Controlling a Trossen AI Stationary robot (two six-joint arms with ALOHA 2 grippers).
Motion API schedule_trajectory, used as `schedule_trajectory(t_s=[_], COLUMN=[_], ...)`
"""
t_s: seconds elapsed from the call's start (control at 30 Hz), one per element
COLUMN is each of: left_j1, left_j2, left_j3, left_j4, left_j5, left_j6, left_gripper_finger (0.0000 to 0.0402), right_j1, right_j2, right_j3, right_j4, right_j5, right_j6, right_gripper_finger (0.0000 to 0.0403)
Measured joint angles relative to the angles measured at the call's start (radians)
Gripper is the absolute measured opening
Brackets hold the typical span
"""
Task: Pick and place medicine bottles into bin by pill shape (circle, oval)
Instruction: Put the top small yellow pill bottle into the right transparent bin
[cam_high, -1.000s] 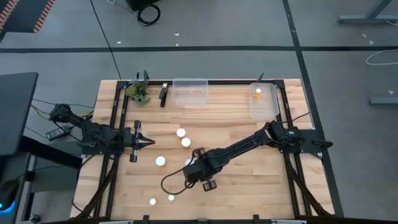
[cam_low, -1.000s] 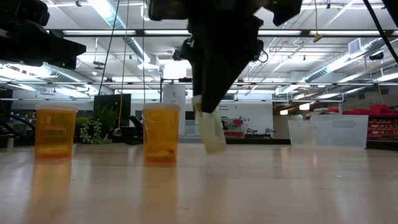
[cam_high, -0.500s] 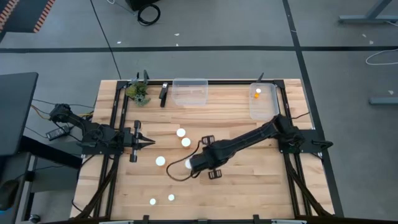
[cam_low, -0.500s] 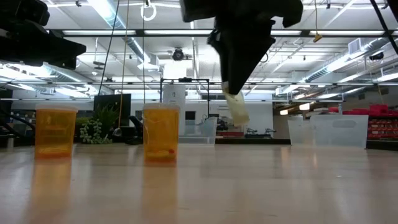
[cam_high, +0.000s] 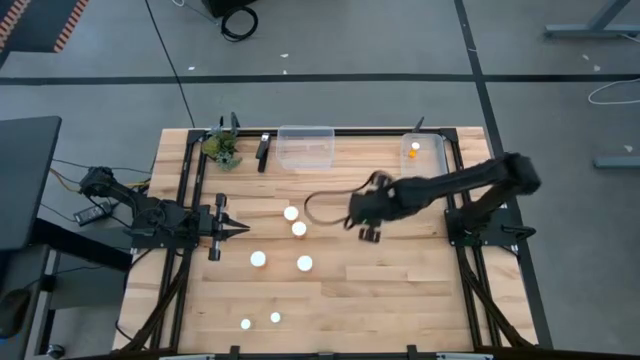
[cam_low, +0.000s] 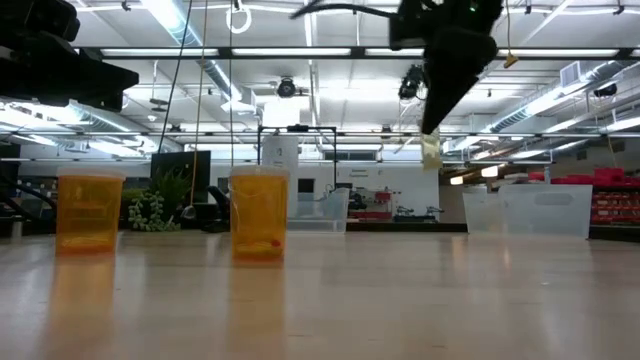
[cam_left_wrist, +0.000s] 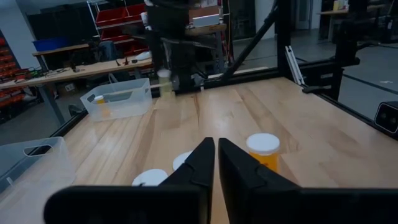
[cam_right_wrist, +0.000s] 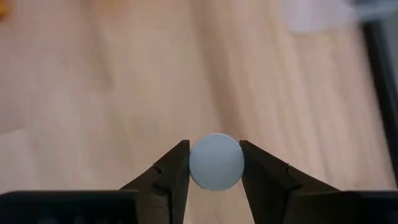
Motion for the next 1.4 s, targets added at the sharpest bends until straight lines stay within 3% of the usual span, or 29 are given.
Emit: schedule_trajectory(t_s=[0.37,0.83,1.0,1.4], left_j1=[0.0,0.0,0.0,0.0], left_j2=[0.0,0.0,0.0,0.0], left_j3=[0.0,0.0,0.0,0.0], left_j4=[-0.001,-0.001,-0.001,-0.001], left_j5=[0.0,0.0,0.0,0.0], left_j6=[0.0,0.0,0.0,0.0], left_gripper_finger=[0.0031,0.0026,0.003,0.0027], right_j1=[-0.261,-0.58,-0.627,-0.682], right_j2=[-0.269,-0.293,-0.293,-0.292], right_j3=[-0.148,-0.153,-0.198,-0.451], right_j4=[0.0,-0.056,-0.06,0.084], right_j5=[0.104,0.143,0.143,0.113], right_j6=[0.077,0.065,0.102,0.141], right_gripper_finger=[0.0139,0.0139,0.0139,0.0139])
